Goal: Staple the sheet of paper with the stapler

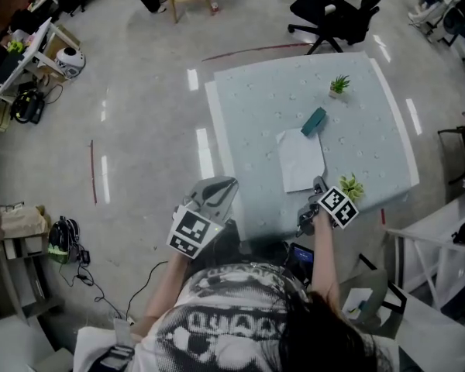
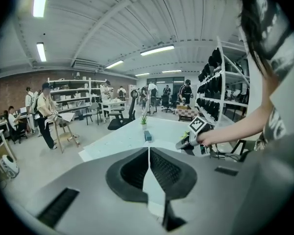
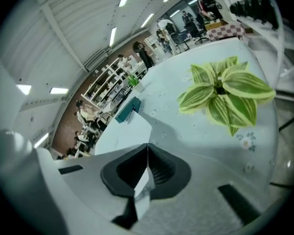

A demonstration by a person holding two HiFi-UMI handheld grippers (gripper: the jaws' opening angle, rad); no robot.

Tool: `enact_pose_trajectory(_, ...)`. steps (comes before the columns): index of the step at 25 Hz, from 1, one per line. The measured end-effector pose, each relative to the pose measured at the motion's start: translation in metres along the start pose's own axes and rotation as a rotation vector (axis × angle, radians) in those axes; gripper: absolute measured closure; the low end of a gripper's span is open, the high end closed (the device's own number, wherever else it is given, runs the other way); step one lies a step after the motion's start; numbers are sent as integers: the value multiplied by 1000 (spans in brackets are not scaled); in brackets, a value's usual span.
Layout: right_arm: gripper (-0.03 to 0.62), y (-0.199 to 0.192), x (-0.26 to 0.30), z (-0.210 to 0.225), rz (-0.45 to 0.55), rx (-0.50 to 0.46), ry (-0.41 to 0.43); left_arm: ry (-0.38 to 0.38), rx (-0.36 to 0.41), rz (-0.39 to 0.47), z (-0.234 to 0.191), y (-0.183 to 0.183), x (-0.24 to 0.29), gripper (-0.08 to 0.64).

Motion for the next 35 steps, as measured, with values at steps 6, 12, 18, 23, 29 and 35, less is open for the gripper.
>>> enact_pose_trajectory(6, 589, -10, 17, -11, 79, 353, -3, 15, -8, 5, -10, -3, -5, 553)
enact_pose_trajectory(12, 589, -29, 22, -26, 198, 583, -22, 22, -21, 6, -18, -6, -9, 553)
enact_pose_trajectory(18, 589, -35, 29, -30, 181, 565, 9, 31, -34, 0, -27, -12, -13, 554)
enact_pose_trajectory(23, 591, -47, 40, -41, 118, 548, 64, 28, -40, -6, -32, -18, -15, 554)
enact_pose_trajectory(29, 491, -48, 47, -50, 115, 510, 85, 22, -44, -1, -35, -20, -16, 554)
enact_pose_trajectory(35, 409, -39, 30, -51, 72, 339, 62, 32, -62, -1, -42, -25, -18, 552)
Point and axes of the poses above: the fingertips, and each gripper's own axes: x forward along the fingers, z to its right, y out of its top, the point moved 10 cm from there along -x, backward along the fingers, and after that the axes turned 2 degrees about -y, right-handed, at the moved point
